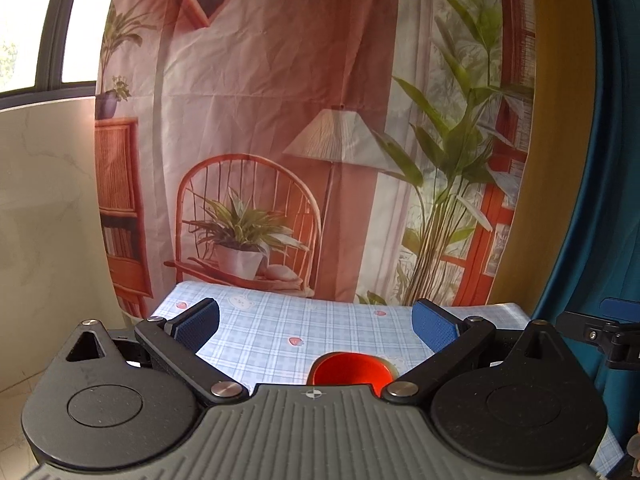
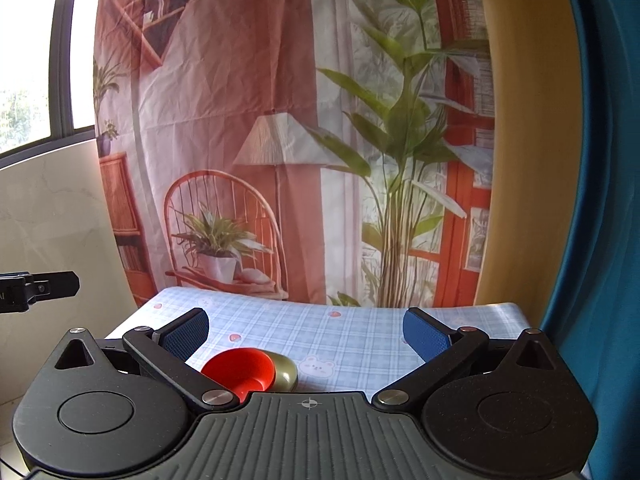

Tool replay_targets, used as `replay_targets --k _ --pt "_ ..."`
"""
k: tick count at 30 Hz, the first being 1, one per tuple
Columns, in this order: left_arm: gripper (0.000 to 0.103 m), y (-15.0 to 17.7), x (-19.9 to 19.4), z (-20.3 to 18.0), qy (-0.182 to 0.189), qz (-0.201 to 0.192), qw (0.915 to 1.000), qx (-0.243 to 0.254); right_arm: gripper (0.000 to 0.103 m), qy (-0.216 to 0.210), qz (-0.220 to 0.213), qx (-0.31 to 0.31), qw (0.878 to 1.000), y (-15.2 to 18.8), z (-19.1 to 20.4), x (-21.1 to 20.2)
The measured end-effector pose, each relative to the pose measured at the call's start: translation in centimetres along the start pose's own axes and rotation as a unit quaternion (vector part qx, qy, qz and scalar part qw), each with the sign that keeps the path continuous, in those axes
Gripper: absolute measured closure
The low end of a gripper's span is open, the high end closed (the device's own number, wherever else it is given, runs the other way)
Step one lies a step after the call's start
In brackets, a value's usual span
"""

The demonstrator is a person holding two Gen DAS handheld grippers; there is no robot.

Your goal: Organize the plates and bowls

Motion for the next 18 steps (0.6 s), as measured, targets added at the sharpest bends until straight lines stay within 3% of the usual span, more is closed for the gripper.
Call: replay_targets --k 4,18 --pt "0.0 -1.7 -2.1 -0.1 -0.037 -0.017 0.9987 0.032 0.0 0.006 -0.011 -0.006 1.0 -0.9 0.3 -2.1" --pt "0.0 -3.5 -6.0 -1.0 -0.032 -0.05 0.9979 0.026 0.0 -0.004 -0.043 -0.013 0.999 -2.7 2.0 -5.3"
Point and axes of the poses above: each gripper's, at about its wrist camera, not at the fingertips, and x roughly the way its jaws point, z to its left, y to its underside, the point moved 9 cm from there along x, roughly the way its jaws point, and after that the axes turned 7 degrees about x, right-handed, at the moved point
